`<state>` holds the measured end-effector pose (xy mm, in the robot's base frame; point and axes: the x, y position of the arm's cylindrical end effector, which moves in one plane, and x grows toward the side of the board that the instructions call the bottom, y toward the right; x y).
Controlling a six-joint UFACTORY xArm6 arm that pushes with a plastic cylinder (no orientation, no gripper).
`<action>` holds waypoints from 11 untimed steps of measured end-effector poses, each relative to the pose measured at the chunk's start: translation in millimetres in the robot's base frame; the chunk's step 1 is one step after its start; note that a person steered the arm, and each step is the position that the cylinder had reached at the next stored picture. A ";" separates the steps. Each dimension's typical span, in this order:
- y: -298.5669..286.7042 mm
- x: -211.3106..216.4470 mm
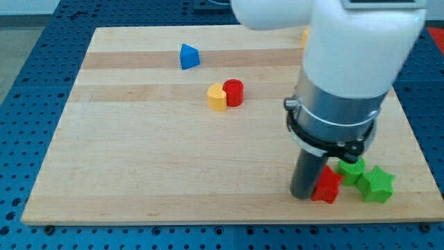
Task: Point your arm at the red circle
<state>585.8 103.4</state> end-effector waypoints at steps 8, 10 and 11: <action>-36.2 -197.4; -101.4 -235.2; -112.1 -219.1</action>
